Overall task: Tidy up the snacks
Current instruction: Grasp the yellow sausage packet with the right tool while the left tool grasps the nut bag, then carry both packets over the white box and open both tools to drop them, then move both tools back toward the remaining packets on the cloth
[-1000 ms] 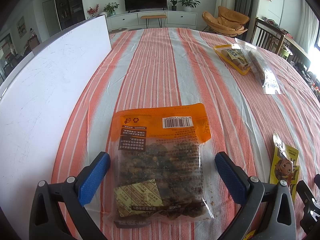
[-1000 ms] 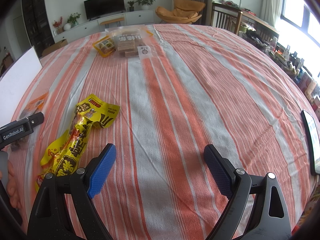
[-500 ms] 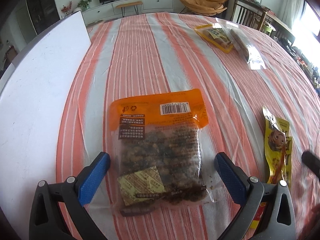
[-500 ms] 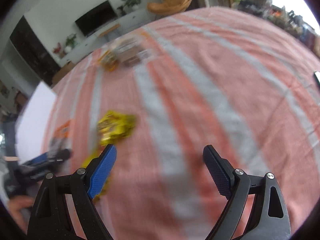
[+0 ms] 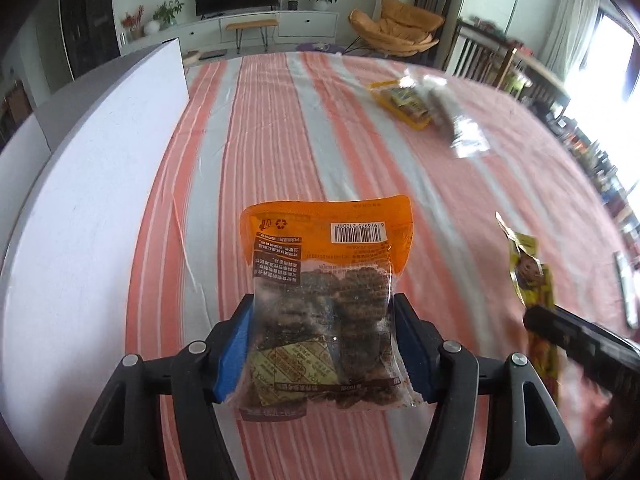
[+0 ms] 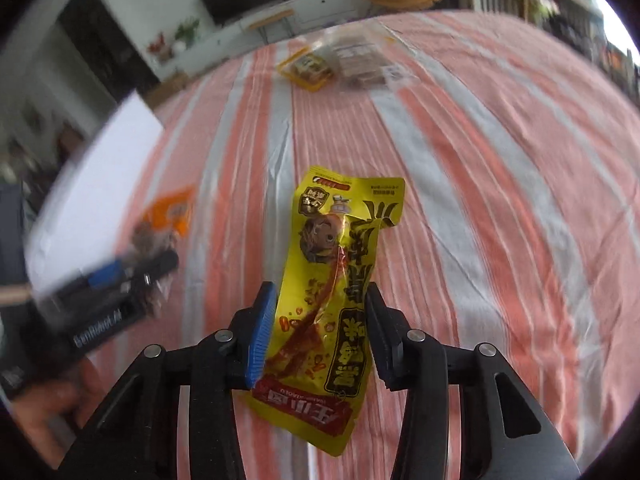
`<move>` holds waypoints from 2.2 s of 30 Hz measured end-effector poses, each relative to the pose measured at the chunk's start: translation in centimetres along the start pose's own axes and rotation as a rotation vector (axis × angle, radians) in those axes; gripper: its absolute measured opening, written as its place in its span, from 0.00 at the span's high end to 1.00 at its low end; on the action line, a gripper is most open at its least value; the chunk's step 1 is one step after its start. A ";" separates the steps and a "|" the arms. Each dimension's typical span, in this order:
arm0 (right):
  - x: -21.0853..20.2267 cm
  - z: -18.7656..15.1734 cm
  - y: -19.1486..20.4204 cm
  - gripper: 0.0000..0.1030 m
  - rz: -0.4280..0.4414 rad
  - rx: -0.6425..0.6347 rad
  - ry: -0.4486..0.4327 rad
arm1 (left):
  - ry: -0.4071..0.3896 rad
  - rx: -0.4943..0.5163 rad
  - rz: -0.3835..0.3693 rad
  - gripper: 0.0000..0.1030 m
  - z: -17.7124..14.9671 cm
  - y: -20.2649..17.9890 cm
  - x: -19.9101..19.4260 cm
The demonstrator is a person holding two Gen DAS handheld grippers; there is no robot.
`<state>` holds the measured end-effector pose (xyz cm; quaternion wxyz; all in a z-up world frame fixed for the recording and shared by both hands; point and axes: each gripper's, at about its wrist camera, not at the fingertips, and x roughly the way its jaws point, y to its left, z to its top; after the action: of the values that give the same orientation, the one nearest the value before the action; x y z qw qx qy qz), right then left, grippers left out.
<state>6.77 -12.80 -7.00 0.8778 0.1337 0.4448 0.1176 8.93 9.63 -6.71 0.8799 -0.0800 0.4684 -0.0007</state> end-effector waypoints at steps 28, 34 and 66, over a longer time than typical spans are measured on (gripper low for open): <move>-1.7 3.2 30.1 0.33 0.643 -0.331 0.112 | -0.222 -0.397 0.511 0.12 -5.3 23.6 -20.2; 0.0 3.7 19.4 0.31 0.249 -0.359 -0.114 | -0.279 -0.336 0.373 0.04 -3.4 19.1 -19.6; -0.9 -1.6 -2.3 0.31 -0.397 -0.274 -0.252 | -0.159 0.147 0.191 0.00 0.6 -4.1 -7.0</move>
<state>5.17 -15.08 -8.04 0.9419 -0.0624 0.3296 -0.0151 5.77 6.18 -0.06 0.9137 0.0300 0.4015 0.0552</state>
